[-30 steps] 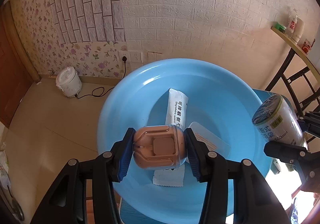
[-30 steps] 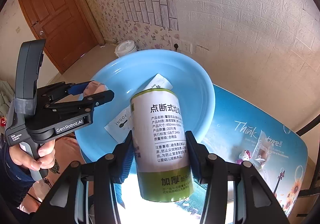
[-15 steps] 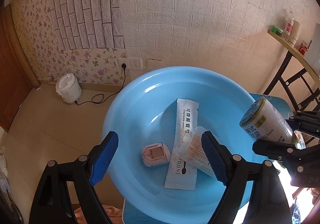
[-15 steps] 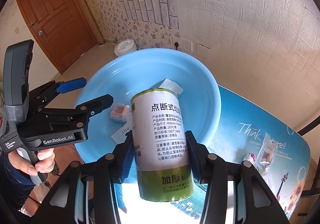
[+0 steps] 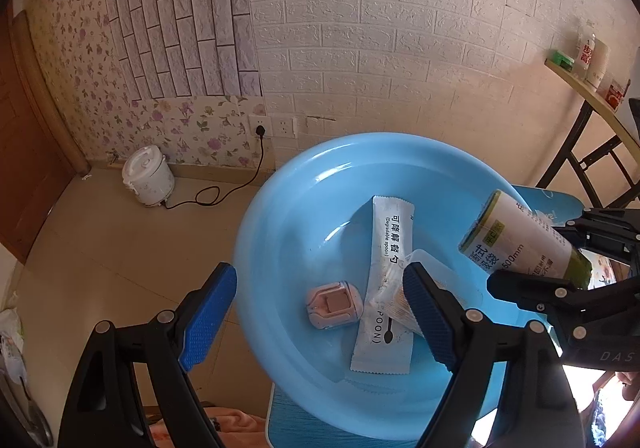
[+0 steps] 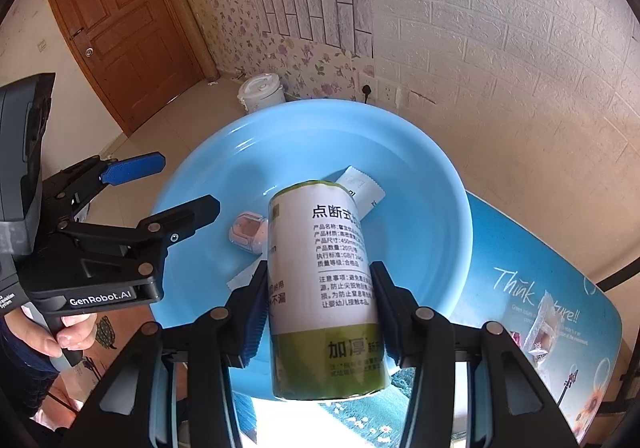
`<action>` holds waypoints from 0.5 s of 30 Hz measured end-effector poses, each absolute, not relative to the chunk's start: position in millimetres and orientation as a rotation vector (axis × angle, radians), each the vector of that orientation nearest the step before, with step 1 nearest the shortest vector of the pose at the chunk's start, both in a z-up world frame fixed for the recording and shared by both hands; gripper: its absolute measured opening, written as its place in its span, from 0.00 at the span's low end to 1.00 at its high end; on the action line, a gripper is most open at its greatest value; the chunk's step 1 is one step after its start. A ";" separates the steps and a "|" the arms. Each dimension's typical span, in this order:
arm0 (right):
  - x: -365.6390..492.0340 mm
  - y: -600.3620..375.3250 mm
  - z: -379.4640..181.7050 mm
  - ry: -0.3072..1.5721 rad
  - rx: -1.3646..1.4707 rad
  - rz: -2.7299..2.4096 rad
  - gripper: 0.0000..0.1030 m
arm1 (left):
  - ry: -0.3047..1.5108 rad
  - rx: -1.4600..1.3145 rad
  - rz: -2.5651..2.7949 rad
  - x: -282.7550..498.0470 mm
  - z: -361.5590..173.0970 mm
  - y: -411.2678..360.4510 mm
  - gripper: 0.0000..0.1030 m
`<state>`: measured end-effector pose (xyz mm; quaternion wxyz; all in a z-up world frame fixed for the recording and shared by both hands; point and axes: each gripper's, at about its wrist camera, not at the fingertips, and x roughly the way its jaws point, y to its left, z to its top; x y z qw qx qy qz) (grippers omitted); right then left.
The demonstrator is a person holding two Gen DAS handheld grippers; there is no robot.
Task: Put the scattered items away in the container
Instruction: 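Open both grippers to drop the pink case and canister into the basin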
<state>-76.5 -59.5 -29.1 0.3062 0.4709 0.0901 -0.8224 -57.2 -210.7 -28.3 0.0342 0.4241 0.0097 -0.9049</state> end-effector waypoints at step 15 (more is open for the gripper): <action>-66.5 -40.8 -14.7 0.181 1.178 -2.225 0.92 | 0.007 1.329 -2.768 -62.3 -27.3 -202.0 0.85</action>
